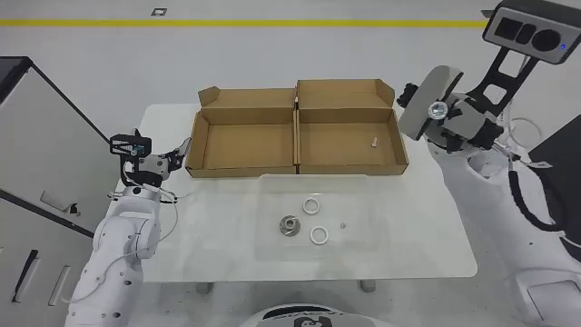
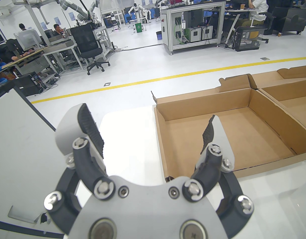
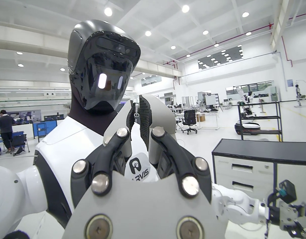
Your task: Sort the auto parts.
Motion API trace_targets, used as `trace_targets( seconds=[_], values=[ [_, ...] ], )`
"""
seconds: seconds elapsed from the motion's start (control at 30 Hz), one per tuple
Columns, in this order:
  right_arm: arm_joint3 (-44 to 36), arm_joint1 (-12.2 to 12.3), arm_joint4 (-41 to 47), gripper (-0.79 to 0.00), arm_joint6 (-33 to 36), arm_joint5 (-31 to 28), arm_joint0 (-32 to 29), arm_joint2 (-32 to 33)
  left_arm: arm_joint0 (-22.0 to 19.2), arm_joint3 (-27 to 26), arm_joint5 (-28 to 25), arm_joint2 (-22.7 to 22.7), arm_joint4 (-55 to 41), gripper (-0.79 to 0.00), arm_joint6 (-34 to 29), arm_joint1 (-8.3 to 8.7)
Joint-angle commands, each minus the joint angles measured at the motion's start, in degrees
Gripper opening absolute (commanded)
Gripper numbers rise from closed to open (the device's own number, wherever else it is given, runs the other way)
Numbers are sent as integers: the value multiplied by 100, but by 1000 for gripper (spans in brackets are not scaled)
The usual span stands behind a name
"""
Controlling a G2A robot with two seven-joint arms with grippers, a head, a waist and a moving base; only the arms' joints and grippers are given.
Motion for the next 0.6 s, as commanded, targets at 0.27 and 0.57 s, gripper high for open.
trace_targets(
  seconds=[0.27, 0.57],
  values=[
    [-127, -75, -57, -785, -121, 77, -145, 46, 0, 0, 0, 0, 0, 0, 0, 0],
    [-110, -164, 854, -785, 226, -59, -204, 31, 0, 0, 0, 0, 0, 0, 0, 0]
  ],
)
